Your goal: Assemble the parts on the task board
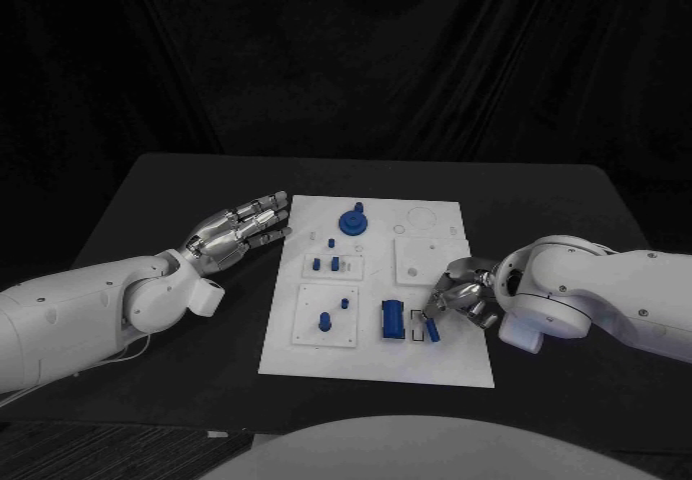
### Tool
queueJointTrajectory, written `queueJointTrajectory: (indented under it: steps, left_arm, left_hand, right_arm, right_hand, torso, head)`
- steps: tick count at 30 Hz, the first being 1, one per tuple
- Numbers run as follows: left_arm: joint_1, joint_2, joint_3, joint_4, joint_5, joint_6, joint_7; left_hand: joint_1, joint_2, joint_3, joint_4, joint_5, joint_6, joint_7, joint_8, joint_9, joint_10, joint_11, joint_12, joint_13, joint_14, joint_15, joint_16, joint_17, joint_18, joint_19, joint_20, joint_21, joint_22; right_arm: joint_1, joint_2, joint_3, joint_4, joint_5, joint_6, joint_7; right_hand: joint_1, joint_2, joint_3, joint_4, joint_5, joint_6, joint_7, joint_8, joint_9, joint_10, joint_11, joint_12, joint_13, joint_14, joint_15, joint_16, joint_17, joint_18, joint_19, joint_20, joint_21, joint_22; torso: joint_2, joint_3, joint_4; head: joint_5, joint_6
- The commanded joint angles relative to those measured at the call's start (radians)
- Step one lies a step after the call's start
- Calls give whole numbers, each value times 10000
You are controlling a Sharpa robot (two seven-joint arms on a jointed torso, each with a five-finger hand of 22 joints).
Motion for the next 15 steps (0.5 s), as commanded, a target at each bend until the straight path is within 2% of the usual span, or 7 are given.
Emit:
queueJointTrajectory:
  steps: [1,2,4,6,11,13,15]
  left_arm:
    - [-16,30,9,5,57,148,71]
    - [-16,35,9,1,57,153,67]
    - [-17,43,9,-5,57,162,60]
    - [-18,50,9,-11,57,171,55]
    - [-21,61,9,-17,57,186,48]
    - [-22,63,9,-16,57,191,45]
    - [-23,64,9,-17,57,195,43]
  left_hand:
    - [-17,112,73,-5,51,1,38,57,8,-26,-69,33,0,-11,49,48,15,100,75,28,54,2]
    - [-17,112,73,-5,51,1,38,57,8,-26,-69,33,0,-11,49,48,15,100,75,28,54,2]
    - [-17,112,73,-5,51,1,38,57,8,-26,-69,33,0,-11,49,48,15,100,75,28,54,2]
    - [-17,112,73,-5,51,1,38,57,8,-26,-69,33,0,-11,49,48,15,100,75,28,54,2]
    - [-17,115,79,-12,49,10,78,60,9,-33,-87,27,-2,-13,52,47,14,100,75,29,54,-2]
    - [-17,115,79,-12,49,10,78,60,9,-33,-87,27,-2,-13,52,47,14,100,75,29,54,-2]
    - [-17,115,79,-12,49,10,78,60,9,-33,-87,27,-2,-13,52,47,14,100,75,29,54,-2]
  right_arm:
    - [21,73,-1,-55,246,-346,-266]
    - [24,112,-1,-84,231,-337,-279]
    - [27,170,-1,-123,212,-317,-296]
    - [28,231,-2,-161,188,-300,-312]
    - [29,323,-2,-233,101,-243,-341]
    - [26,353,-3,-260,-46,-174,-363]
    - [22,375,-3,-276,-202,-91,-379]
  right_hand:
    - [-195,10,36,103,-155,29,-108,17,-12,1043,-48,25,2635,672,-53,-32,565,60,112,-49,-59,1825]
    - [-284,-5,61,165,-398,14,-112,9,-12,1043,-50,25,2635,673,-53,-33,566,59,116,-49,-55,1826]
    - [-390,-15,58,247,-594,-10,-104,-10,-21,1043,-42,25,2635,674,-48,-34,566,59,116,-47,-62,1824]
    - [-538,-28,46,375,-1055,-28,-105,-33,-32,1043,-39,25,2635,671,-43,-42,546,58,118,-42,-63,1825]
    - [-595,-35,60,440,-1247,-51,-97,-56,-45,1043,-35,25,2635,668,-42,-51,523,60,117,-41,-71,1823]
    - [-655,-51,54,511,-1620,-74,-90,-82,-59,1043,-28,25,2635,667,-37,-56,511,60,117,-37,-76,1823]
    - [-682,-59,49,543,-1744,-80,-84,-93,-65,1043,-24,25,2635,666,-34,-58,508,62,115,-35,-86,1820]
  torso:
    - [6,-5,4]
    - [10,-5,5]
    - [13,-2,6]
    - [14,-2,7]
    - [11,2,-4]
    - [8,3,-4]
    - [9,2,-3]
  head:
    - [-2,-1]
    - [-3,-1]
    - [-10,-1]
    - [-14,-1]
    - [3,-1]
    - [5,-1]
    - [11,-1]
